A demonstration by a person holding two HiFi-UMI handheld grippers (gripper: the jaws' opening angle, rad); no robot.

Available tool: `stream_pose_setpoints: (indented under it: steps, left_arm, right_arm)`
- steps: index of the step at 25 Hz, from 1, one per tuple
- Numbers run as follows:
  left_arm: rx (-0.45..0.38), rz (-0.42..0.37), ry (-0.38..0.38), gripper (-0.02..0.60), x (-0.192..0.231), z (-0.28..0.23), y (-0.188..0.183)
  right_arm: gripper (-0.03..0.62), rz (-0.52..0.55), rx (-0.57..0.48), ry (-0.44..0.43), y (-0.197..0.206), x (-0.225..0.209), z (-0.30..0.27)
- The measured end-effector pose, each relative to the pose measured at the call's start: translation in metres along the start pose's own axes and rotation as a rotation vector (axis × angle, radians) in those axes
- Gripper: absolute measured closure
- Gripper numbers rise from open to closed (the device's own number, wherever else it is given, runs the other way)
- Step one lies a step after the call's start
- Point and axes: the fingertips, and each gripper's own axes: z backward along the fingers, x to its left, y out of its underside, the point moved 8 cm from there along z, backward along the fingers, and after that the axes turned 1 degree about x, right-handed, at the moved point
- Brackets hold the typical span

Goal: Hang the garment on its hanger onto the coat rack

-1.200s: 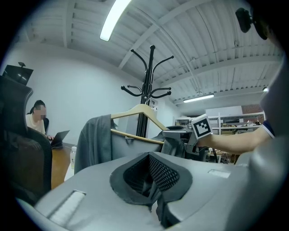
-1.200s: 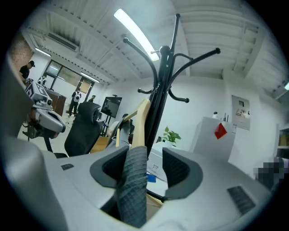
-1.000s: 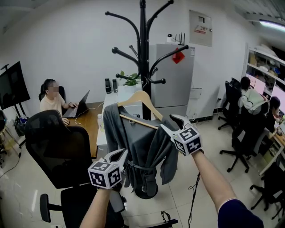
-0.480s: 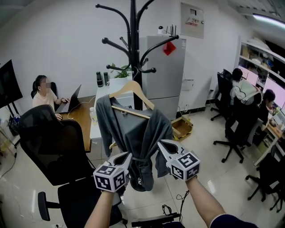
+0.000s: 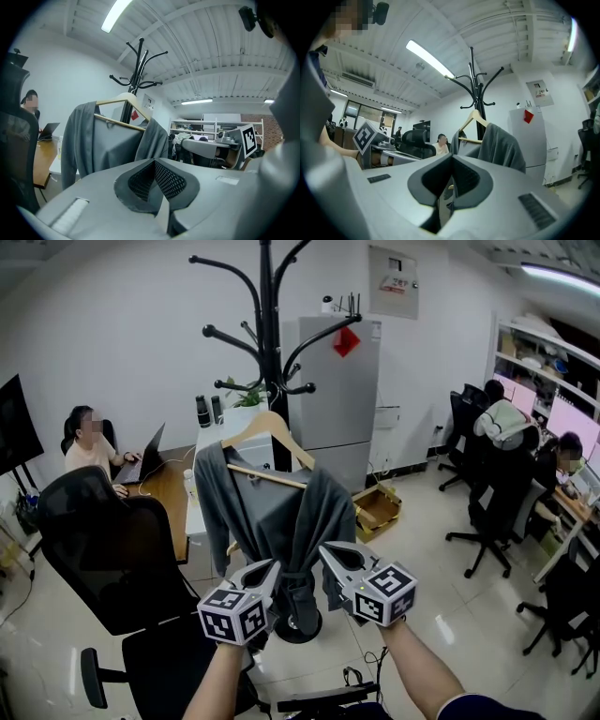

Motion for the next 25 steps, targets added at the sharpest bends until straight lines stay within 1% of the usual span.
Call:
stream_pose_setpoints:
  steps: [7,25]
  left_arm:
    - [-0.005,-0.013,0.001,0.581,-0.005,-0.001,-0.003]
    - [0.000,-0.021,0.010,0.581,-0.011,-0.003,-0.006]
  right_arm:
    - [0.594,-0.014,-0.029,-0.016,-0.005,0.004,-0.001]
    - [0.594,-0.031,-0.019,-0.042,-0.001,0.008,-0.007]
